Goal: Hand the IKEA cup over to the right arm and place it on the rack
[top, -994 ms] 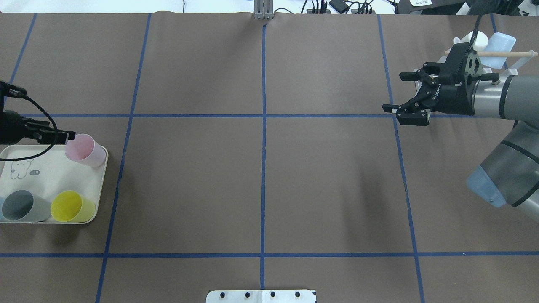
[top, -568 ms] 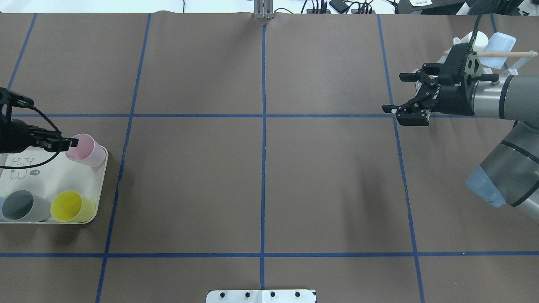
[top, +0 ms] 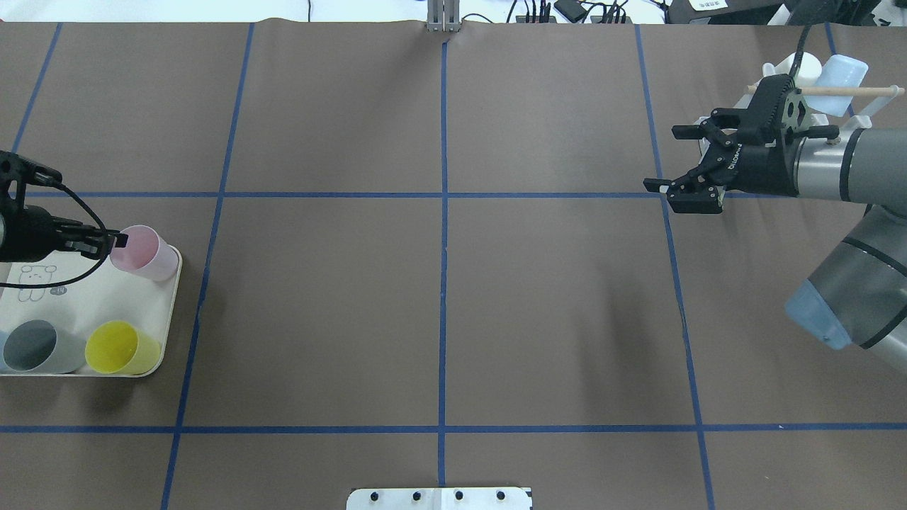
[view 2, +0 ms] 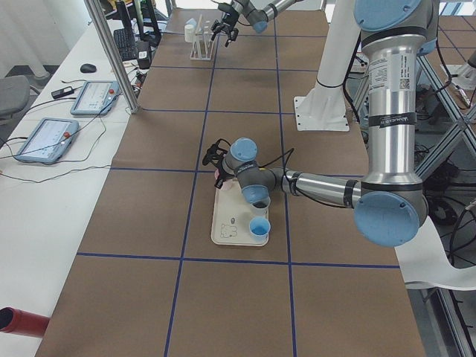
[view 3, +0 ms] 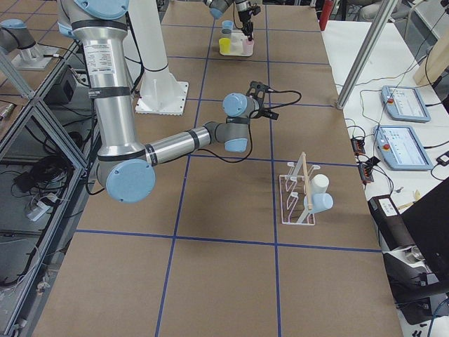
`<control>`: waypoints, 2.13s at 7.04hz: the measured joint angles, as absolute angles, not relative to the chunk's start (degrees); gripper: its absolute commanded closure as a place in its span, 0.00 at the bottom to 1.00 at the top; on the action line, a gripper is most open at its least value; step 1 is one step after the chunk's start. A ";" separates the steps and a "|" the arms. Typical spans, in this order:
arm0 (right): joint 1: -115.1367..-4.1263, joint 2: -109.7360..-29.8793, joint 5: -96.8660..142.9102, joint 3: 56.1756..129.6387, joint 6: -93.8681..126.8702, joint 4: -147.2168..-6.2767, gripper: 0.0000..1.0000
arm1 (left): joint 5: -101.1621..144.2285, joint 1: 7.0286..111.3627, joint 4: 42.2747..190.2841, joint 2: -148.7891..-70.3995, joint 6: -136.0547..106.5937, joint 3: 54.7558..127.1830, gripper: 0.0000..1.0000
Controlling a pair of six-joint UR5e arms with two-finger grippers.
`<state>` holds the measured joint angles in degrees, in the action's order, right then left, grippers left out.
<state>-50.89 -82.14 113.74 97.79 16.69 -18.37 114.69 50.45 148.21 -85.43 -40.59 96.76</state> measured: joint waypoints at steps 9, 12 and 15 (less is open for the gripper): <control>-47.86 -81.73 113.32 96.93 15.96 -12.52 0.00 | 124.97 57.27 145.15 -85.71 -41.05 101.60 1.00; -42.18 -77.58 111.31 96.65 16.32 -10.93 0.00 | 132.43 60.87 140.22 -92.09 -62.89 110.71 1.00; -33.34 -71.25 103.78 96.45 16.51 -11.06 0.00 | 140.06 60.10 140.64 -100.84 -85.18 114.97 1.00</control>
